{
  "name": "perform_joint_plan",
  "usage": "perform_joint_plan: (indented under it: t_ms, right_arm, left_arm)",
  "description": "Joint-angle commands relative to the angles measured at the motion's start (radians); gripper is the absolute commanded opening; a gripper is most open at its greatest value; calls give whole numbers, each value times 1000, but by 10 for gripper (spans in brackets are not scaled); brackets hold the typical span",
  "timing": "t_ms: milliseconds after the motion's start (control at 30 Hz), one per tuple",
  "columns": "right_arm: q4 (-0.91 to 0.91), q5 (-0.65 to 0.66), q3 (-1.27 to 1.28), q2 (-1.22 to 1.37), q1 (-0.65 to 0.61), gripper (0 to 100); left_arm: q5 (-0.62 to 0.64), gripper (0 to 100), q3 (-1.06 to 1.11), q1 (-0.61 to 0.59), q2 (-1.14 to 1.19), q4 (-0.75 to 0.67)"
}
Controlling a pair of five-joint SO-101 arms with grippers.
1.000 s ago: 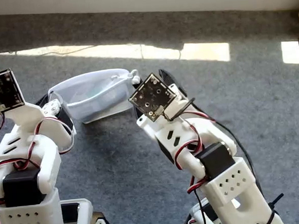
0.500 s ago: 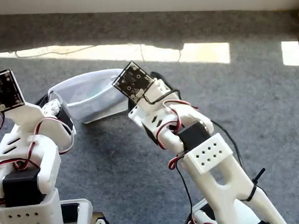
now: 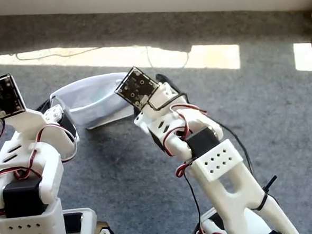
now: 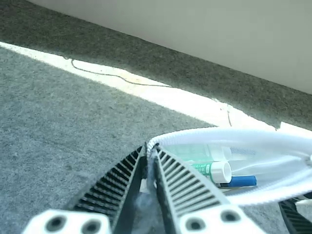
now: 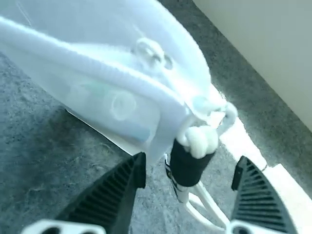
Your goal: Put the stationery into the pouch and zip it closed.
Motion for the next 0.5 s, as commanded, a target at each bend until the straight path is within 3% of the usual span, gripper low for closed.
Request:
perform_joint_plan:
  t_ms: [0,267,467]
  right_arm:
    - [-42,34,-62,-8,7,274]
    - [-62,34,-54,-82,5,271]
    - [-64,37,-53,-133,-28,198]
  left_arm:
    - [-6,7,16,15,4,5]
    - [-6,7,16,15,4,5]
    - [-6,7,16,15,4,5]
